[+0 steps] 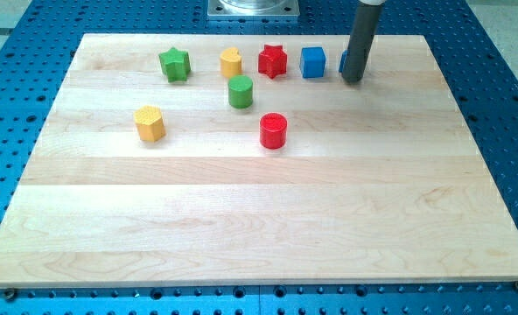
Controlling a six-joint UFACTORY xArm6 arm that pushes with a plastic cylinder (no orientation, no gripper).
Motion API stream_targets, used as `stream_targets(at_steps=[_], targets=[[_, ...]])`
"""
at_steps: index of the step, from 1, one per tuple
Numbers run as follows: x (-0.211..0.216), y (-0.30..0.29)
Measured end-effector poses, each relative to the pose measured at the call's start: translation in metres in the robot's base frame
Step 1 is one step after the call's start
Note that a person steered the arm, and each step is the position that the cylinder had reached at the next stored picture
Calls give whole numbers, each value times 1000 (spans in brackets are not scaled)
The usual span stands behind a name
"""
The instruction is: Push the red circle into the blue triangle
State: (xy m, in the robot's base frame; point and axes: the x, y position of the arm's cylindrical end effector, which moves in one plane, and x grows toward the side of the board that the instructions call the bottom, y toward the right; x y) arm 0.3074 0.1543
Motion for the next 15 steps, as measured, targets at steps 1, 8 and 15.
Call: stream_targets(at_steps=[1, 8, 15], targets=[[77, -16], [77, -25], [26, 31]])
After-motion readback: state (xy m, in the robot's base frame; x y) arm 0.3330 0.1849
